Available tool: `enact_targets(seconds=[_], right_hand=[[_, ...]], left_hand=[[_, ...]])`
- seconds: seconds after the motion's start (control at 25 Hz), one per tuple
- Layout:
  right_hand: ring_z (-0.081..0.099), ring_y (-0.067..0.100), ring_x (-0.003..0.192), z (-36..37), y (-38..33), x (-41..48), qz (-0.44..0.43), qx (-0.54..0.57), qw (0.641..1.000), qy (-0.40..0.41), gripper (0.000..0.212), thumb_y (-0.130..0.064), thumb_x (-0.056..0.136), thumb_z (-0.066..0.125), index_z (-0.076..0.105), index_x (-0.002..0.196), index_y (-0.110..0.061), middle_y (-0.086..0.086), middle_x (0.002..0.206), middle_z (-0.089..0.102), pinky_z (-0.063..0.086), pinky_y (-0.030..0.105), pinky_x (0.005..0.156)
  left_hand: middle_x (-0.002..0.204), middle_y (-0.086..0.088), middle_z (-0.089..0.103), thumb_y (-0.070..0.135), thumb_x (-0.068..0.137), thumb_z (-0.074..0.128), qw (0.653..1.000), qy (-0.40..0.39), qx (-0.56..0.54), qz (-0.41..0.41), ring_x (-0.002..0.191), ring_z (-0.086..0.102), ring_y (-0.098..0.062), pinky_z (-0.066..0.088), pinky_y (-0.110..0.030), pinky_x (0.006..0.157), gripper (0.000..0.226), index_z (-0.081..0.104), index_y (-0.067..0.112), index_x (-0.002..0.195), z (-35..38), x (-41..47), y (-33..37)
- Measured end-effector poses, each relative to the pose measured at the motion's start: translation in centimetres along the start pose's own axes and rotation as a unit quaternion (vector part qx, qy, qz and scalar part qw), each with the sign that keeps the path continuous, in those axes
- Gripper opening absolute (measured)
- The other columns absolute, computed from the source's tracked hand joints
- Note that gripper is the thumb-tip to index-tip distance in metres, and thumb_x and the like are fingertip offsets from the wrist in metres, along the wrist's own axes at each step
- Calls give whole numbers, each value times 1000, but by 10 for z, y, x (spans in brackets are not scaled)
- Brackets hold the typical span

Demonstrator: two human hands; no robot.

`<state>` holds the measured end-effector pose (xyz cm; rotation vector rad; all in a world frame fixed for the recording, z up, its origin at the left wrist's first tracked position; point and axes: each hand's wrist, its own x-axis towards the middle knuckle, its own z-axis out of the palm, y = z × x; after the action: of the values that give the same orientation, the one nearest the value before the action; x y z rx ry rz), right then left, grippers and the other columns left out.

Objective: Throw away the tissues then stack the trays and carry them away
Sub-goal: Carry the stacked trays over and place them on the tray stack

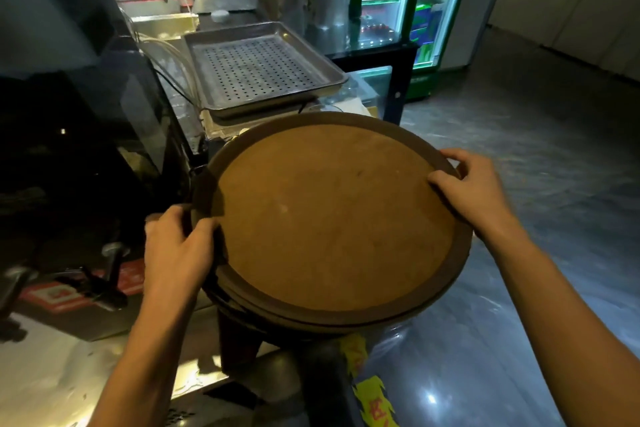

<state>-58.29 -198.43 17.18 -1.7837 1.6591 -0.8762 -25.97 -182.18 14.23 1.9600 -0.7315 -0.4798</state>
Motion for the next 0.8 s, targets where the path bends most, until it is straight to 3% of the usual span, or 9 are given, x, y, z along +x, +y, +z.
enact_targets(seconds=[0.16, 0.28, 0.48, 0.68, 0.8], right_hand=[[64, 27, 97, 8, -4, 13, -25, -67, 997, -20, 58, -48, 78, 53, 55, 133, -33, 4, 109, 67, 55, 50, 83], [63, 29, 100, 11, -7, 15, -23, -97, 995, -23, 54, -46, 83, 53, 52, 136, -33, 5, 116, 66, 53, 53, 86], [63, 29, 98, 14, -12, 15, -18, -95, 995, -27, 55, -46, 82, 51, 52, 135, -34, 5, 114, 66, 54, 54, 85], [62, 29, 98, 21, -13, 15, -20, -55, 998, -19, 47, -38, 85, 54, 55, 131, -35, 6, 112, 66, 54, 52, 83], [62, 25, 86, 27, -10, 20, -22, -23, 999, -6, 43, -29, 87, 54, 59, 130, -28, 8, 102, 64, 55, 42, 75]], left_hand=[[107, -15, 59, 49, 67, 50, 999, 6, 44, -9, 96, 60, -34, 55, -54, 81, 29, 60, 31, 87, -5, -7, -4], [108, -13, 56, 52, 70, 45, 998, -1, 66, 0, 95, 59, -32, 55, -54, 81, 34, 59, 32, 95, -6, -10, -3], [107, -15, 57, 51, 72, 47, 998, 3, 65, 15, 93, 60, -34, 57, -54, 74, 32, 59, 31, 94, -8, -9, -5], [111, -12, 57, 50, 74, 48, 998, 11, 60, 7, 100, 59, -33, 55, -56, 81, 32, 58, 35, 101, -10, -9, -3], [109, -12, 58, 50, 74, 47, 998, 21, 51, 3, 98, 61, -33, 56, -55, 78, 38, 56, 32, 106, -9, -8, -4]])
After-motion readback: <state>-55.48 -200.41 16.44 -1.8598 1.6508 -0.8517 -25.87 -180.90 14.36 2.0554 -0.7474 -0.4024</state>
